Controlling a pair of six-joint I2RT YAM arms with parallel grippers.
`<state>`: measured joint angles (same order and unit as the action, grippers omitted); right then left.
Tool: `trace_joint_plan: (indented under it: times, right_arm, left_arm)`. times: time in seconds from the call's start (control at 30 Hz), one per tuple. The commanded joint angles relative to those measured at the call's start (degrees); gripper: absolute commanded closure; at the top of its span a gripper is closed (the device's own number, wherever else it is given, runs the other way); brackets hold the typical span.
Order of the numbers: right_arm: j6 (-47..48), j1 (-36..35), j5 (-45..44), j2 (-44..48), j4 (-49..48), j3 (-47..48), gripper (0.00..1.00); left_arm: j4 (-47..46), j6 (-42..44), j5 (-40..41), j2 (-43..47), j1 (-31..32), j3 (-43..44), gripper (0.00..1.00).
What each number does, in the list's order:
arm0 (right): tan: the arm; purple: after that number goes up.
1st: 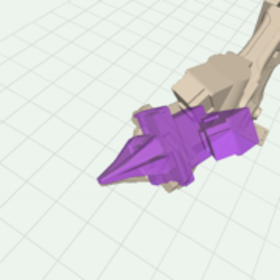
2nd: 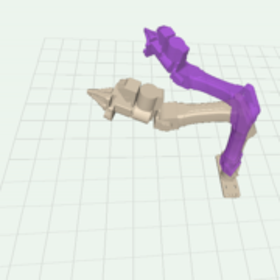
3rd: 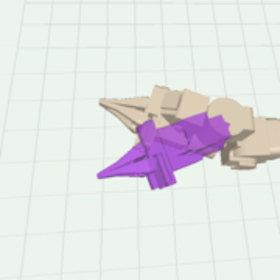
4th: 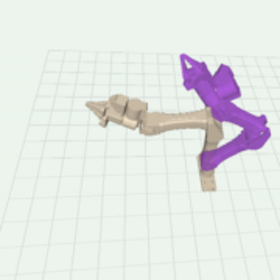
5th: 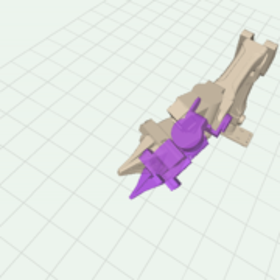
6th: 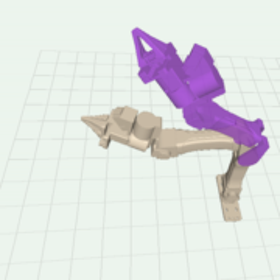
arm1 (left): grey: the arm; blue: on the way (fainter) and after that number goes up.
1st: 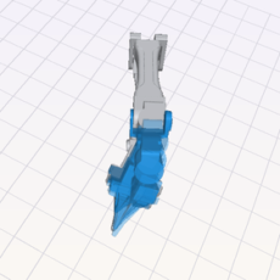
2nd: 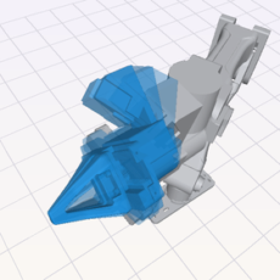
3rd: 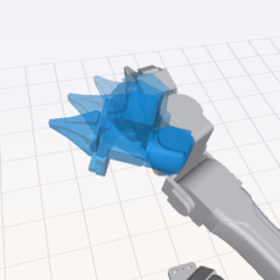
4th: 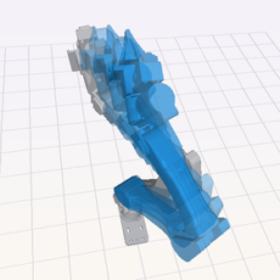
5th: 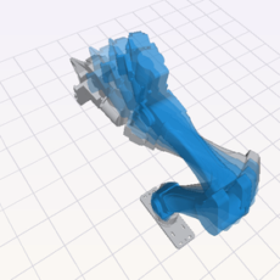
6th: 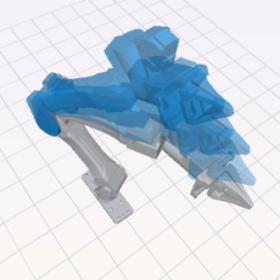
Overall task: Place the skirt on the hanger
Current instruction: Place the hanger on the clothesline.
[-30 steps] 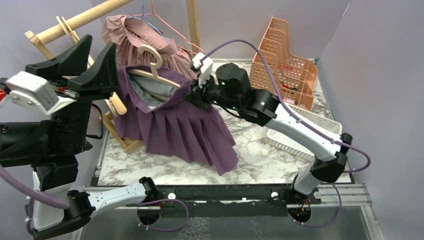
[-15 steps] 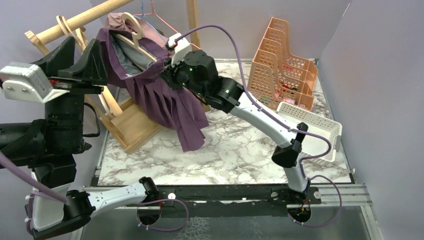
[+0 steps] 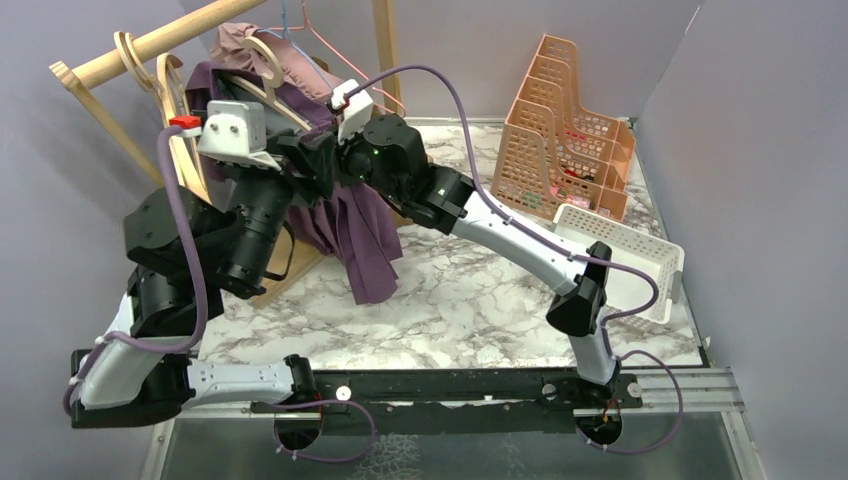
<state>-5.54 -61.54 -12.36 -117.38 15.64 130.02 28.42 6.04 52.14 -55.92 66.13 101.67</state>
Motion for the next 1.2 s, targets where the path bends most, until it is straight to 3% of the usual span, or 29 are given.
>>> trace_joint_plan:
  times: [0.0, 0.17, 0.4, 0.7, 0.9, 1.03, 1.17]
  right_arm:
    - [-0.25, -0.20, -0.98, 8.06, -14.35, -3.93, 0.99]
    - [-2.13, 0.46, -0.99, 12.87, -20.24, -13.07, 0.99]
    - [-3.77, 2.56, 1.88, 19.72, -26.12, -24.98, 0.99]
    - [-8.95, 7.34, 11.22, 25.50, -32.69, -36.88, 0.99]
    - [-10.90, 8.70, 12.84, 26.49, -34.02, -39.47, 0.99]
    - [-12.86, 9.81, 13.50, 26.11, -33.90, -39.82, 0.99]
    - [-13.49, 10.58, 13.60, 25.79, -33.27, -39.27, 0.99]
  left_arm:
    - [1.13, -8.37, 9.97, 0.84, 6.00, -1.79, 0.44]
    - [-1.39, -7.19, 12.34, 0.16, 8.14, -3.70, 0.44]
    - [-14.28, 7.06, 6.33, -0.81, 8.19, -10.63, 0.44]
    - [-14.70, 15.72, 0.76, -8.88, 6.29, -8.95, 0.44]
    - [-6.27, 5.24, -15.71, -12.96, -10.83, -3.58, 0.44]
    - [2.17, -0.33, -22.43, -20.17, -19.18, 5.38, 0.44]
    - [3.62, -6.02, -31.50, -20.64, -27.44, 7.90, 0.44]
